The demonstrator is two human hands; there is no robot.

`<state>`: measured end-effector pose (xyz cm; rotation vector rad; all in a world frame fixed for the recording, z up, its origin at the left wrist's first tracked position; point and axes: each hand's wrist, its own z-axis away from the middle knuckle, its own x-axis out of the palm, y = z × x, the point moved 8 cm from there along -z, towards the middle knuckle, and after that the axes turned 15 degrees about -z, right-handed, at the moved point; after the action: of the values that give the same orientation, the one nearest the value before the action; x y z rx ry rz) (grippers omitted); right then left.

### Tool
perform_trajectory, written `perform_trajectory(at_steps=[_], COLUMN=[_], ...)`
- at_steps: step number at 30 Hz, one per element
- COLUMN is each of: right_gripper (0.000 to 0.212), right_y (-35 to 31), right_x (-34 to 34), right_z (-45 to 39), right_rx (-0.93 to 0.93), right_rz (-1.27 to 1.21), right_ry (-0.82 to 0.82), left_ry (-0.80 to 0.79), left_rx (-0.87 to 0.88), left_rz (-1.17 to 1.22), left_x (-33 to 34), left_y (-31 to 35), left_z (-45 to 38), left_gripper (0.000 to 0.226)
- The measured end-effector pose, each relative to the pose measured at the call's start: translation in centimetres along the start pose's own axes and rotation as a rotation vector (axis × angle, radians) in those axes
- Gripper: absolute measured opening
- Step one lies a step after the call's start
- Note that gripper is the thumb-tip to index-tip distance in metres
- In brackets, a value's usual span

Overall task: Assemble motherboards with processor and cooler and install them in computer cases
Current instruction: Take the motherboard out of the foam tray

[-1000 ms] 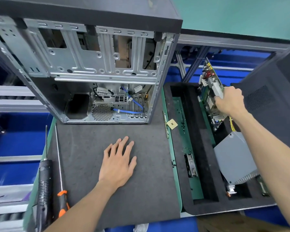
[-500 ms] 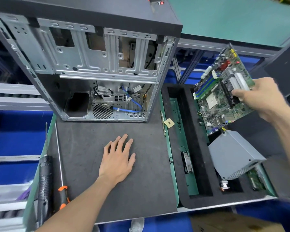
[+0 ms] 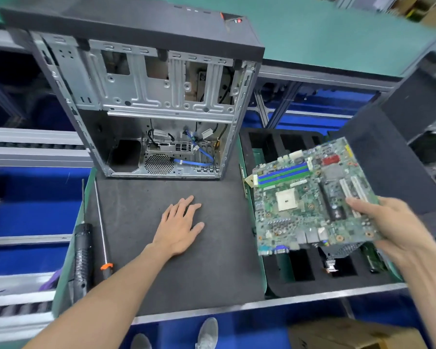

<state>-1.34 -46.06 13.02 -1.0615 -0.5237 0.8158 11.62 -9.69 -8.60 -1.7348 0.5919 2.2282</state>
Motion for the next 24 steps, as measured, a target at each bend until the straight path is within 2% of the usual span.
perform_trajectory(at_steps=[3,6,8,10,12,14,16,19,23,24], right_gripper=[0.034,0.046,0.074,0.102,0.112,0.117,0.118,0.107,0.085,0.073], right_y=[4.4,9.0,12.1,14.8,17.2,19.2,20.7,21.5,21.7,21.6], right_x=[1.2,3.7,5.2,6.9,9.0,11.0,12.7,14.9,16.6,16.8], right_z=[2.1,3.7,4.0,4.3,4.4,4.4,4.3,4.1,2.5,1.9], right_rx=[0.073,0.175,0.233,0.274,0.303,0.330,0.342,0.300,0.130,0.090], right_rz=[-0.034,-0.081,-0.143,-0.178,-0.201,-0.229,-0.243,-0.201,0.228,0.365], right_ry=[-0.044,-0.105,-0.125,-0.134,-0.139,-0.140,-0.147,-0.183,-0.279,-0.299], left_ry=[-0.003,-0.020,-0.115,-0.223,-0.292,-0.268,-0.191,-0.097,-0.057,-0.050], left_rx=[-0.012,-0.113,-0.239,-0.339,-0.401,-0.479,-0.589,-0.682,-0.713,-0.710], left_rz=[0.233,0.588,0.896,1.175,1.336,1.369,1.298,1.189,1.105,1.086], left_x=[-1.3,-2.0,-1.4,-0.4,0.5,0.7,0.8,0.8,0.9,0.8], left_y=[0.1,0.0,-0.2,-0.4,-0.9,-2.2,-4.3,-6.8,-8.7,-9.0], left_z=[1.0,2.5,3.7,5.0,5.8,6.3,6.6,7.0,7.3,7.2], left_gripper=[0.051,0.036,0.024,0.024,0.032,0.036,0.036,0.030,0.028,0.029])
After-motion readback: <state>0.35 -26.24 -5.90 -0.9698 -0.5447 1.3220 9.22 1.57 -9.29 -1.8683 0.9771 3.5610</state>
